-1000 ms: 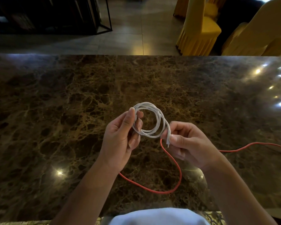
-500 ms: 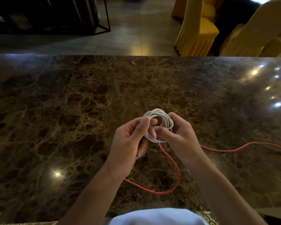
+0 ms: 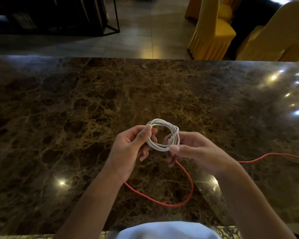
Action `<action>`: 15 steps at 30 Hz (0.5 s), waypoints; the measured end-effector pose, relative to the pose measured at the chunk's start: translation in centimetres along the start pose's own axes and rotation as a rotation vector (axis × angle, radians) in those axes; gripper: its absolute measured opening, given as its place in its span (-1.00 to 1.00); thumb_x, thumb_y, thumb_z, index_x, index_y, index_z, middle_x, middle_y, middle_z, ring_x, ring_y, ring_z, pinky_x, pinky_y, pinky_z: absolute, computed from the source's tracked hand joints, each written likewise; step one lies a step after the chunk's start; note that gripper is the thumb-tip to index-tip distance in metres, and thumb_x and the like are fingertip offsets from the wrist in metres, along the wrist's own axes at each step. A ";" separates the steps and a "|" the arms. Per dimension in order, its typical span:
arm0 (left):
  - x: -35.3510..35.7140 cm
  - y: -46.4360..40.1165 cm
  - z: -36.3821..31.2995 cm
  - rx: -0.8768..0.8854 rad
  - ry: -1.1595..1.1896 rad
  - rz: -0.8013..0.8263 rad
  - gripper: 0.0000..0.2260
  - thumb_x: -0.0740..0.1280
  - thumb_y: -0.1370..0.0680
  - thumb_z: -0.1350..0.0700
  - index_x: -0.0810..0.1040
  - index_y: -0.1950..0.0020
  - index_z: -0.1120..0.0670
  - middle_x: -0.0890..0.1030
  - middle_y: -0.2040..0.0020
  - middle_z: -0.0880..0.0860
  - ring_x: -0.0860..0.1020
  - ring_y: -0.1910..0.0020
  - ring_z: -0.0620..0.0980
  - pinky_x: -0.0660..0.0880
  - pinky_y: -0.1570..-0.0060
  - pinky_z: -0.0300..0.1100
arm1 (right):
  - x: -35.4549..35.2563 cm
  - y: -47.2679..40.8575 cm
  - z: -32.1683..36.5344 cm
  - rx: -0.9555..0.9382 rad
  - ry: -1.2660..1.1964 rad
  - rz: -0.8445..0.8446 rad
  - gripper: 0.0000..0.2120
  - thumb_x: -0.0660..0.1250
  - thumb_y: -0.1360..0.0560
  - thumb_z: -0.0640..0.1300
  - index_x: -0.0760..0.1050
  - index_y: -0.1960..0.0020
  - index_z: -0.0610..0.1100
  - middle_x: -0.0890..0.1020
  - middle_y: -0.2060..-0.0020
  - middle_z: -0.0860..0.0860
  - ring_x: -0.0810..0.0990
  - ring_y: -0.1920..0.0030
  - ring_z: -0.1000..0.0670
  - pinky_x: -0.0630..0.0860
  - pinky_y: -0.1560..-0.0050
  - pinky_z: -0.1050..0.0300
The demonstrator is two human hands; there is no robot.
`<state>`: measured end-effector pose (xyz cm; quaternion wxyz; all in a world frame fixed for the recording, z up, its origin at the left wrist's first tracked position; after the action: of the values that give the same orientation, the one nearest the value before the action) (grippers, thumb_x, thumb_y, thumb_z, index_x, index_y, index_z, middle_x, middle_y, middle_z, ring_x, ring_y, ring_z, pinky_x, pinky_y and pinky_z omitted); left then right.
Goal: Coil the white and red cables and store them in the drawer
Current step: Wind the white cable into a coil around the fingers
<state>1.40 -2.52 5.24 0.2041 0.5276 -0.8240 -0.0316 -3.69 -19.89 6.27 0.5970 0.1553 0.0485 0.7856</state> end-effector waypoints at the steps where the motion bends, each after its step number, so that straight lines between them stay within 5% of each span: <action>1: -0.1 -0.1 0.0 -0.005 0.001 0.002 -0.81 0.37 -0.57 -0.02 0.75 0.03 0.03 0.63 0.21 0.05 0.46 0.37 -0.10 0.42 0.44 -0.29 | 0.1 0.1 -0.1 -0.013 0.017 0.044 -0.87 0.41 -0.55 -0.18 0.63 -0.08 -0.18 0.67 0.13 -0.08 0.65 0.10 -0.03 0.63 0.00 0.08; 3: -0.4 -0.3 0.1 -0.007 -0.027 0.006 -0.79 0.39 -0.55 -0.05 0.75 0.03 0.03 0.62 0.20 0.06 0.46 0.36 -0.10 0.42 0.43 -0.28 | -0.3 0.0 -0.2 -0.064 0.129 0.025 -0.92 0.43 -0.56 -0.11 0.64 -0.04 -0.08 0.65 0.12 0.03 0.60 0.08 0.05 0.55 -0.02 0.12; 7: -1.2 -0.4 -0.2 0.033 -0.165 -0.039 -0.77 0.39 -0.53 -0.11 0.75 0.02 0.00 0.60 0.21 0.08 0.45 0.36 -0.06 0.44 0.41 -0.26 | -0.9 -0.5 -0.3 -0.095 0.226 -0.100 -0.47 0.51 -0.49 0.17 0.54 0.03 -0.33 0.56 0.24 -0.18 0.49 0.19 -0.16 0.43 0.09 -0.17; 10: -1.4 -0.5 -0.5 0.086 -0.281 -0.061 -0.77 0.37 -0.56 -0.11 0.74 0.01 -0.02 0.54 0.32 0.05 0.40 0.40 0.04 0.37 0.44 -0.22 | -0.9 -0.8 -0.3 -0.104 0.154 -0.114 -0.61 0.48 -0.56 -0.05 0.48 0.04 -0.40 0.52 0.30 -0.11 0.47 0.27 -0.12 0.44 0.17 -0.09; 15: -1.5 -0.3 -0.9 0.235 -0.598 -0.117 -0.78 0.36 -0.59 -0.09 0.70 -0.05 0.01 0.60 0.35 -0.16 0.53 0.38 -0.20 0.43 0.38 -0.40 | -0.6 -1.1 -1.0 -0.030 0.104 -0.233 -0.71 0.49 -0.55 -0.19 0.43 0.17 -0.32 0.38 0.36 -0.09 0.40 0.38 -0.03 0.39 0.33 0.08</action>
<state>2.50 -1.19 5.51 -0.1116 0.5614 -0.8137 -0.1014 -2.79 -20.06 4.89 0.6833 0.0985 0.0853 0.7184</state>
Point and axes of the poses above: each hand's wrist, its own y-axis away from the middle knuckle, its own x-axis out of the palm, z = x × y, the point moved 5 cm from there along -y, towards the middle knuckle
